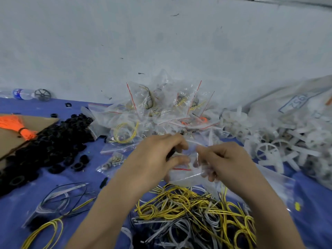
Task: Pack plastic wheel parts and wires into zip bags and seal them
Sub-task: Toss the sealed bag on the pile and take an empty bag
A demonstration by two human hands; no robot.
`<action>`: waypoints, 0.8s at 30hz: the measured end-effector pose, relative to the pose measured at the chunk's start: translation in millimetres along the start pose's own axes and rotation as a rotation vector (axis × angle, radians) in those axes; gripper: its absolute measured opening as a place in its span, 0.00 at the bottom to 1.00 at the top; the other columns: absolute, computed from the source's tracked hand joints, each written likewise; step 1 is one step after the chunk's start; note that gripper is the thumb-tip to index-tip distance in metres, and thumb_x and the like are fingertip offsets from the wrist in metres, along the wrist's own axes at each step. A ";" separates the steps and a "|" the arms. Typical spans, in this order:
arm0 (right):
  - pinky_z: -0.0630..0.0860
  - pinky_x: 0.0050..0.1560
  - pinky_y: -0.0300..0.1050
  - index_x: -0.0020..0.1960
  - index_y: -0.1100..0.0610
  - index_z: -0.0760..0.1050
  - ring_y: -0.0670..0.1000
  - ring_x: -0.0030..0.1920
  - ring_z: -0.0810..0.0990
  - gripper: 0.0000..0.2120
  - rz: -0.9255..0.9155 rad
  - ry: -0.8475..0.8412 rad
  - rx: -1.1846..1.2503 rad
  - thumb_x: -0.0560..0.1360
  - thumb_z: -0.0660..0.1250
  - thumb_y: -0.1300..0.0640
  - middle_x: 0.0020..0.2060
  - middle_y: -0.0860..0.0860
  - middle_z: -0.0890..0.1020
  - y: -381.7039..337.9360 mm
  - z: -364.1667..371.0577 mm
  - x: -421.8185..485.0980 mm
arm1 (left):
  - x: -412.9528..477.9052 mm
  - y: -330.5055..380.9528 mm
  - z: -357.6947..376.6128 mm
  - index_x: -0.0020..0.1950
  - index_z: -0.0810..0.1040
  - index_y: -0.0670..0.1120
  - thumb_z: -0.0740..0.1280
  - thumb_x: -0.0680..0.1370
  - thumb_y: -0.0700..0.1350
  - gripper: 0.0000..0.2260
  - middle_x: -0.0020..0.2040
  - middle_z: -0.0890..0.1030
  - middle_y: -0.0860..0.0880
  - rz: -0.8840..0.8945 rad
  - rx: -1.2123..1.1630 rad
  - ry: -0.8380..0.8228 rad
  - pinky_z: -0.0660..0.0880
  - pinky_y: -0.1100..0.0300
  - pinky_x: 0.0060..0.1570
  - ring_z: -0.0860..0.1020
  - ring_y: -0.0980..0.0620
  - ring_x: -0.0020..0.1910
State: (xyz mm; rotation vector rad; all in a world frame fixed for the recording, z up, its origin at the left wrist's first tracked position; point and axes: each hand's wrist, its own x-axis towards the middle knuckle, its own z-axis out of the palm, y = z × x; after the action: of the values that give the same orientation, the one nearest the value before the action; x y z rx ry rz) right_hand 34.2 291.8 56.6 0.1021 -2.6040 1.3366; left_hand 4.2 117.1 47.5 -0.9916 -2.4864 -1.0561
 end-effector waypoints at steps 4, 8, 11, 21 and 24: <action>0.74 0.33 0.44 0.33 0.61 0.80 0.46 0.23 0.75 0.22 -0.022 0.076 -0.138 0.77 0.62 0.48 0.23 0.53 0.79 -1.5 3.5 0.7 | -7.0 -2.1 -5.6 0.60 0.76 0.61 0.68 0.69 0.63 0.21 0.47 0.81 0.63 -0.112 0.141 -0.076 0.76 0.61 0.45 0.73 0.74 0.30; 0.78 0.38 0.50 0.32 0.62 0.79 0.50 0.25 0.76 0.22 -0.012 0.154 -0.138 0.77 0.62 0.48 0.23 0.52 0.79 -0.2 3.4 2.2 | -7.8 4.5 -19.7 0.47 0.82 0.57 0.70 0.71 0.58 0.09 0.32 0.80 0.65 -0.046 -0.171 0.147 0.73 0.64 0.32 0.80 0.63 0.28; 0.78 0.35 0.46 0.29 0.59 0.78 0.49 0.23 0.76 0.22 0.018 0.240 -0.062 0.77 0.63 0.50 0.22 0.52 0.80 5.1 -6.0 3.8 | -2.2 -31.4 -28.5 0.41 0.81 0.50 0.66 0.73 0.50 0.06 0.38 0.83 0.55 -0.158 -0.335 0.575 0.77 0.60 0.39 0.82 0.56 0.33; 0.67 0.20 0.34 0.28 0.57 0.78 0.48 0.18 0.72 0.20 0.003 0.262 0.089 0.77 0.64 0.52 0.21 0.54 0.78 19.4 -17.8 3.9 | -35.1 -178.2 28.5 0.65 0.68 0.42 0.74 0.71 0.47 0.27 0.58 0.74 0.37 -0.932 0.248 0.090 0.72 0.52 0.52 0.74 0.39 0.56; 0.67 0.20 0.35 0.31 0.58 0.79 0.48 0.18 0.72 0.19 0.009 0.251 0.134 0.78 0.63 0.52 0.22 0.54 0.79 20.2 -17.3 3.6 | -33.8 -175.5 32.3 0.59 0.72 0.44 0.72 0.71 0.44 0.18 0.50 0.79 0.40 -0.944 0.221 0.140 0.75 0.52 0.44 0.77 0.41 0.48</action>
State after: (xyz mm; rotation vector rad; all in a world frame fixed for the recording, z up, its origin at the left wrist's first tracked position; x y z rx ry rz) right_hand 30.2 317.7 51.1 -0.0539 -2.3106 1.4252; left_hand -89.8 35.5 -84.7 0.3824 -2.8729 -0.9549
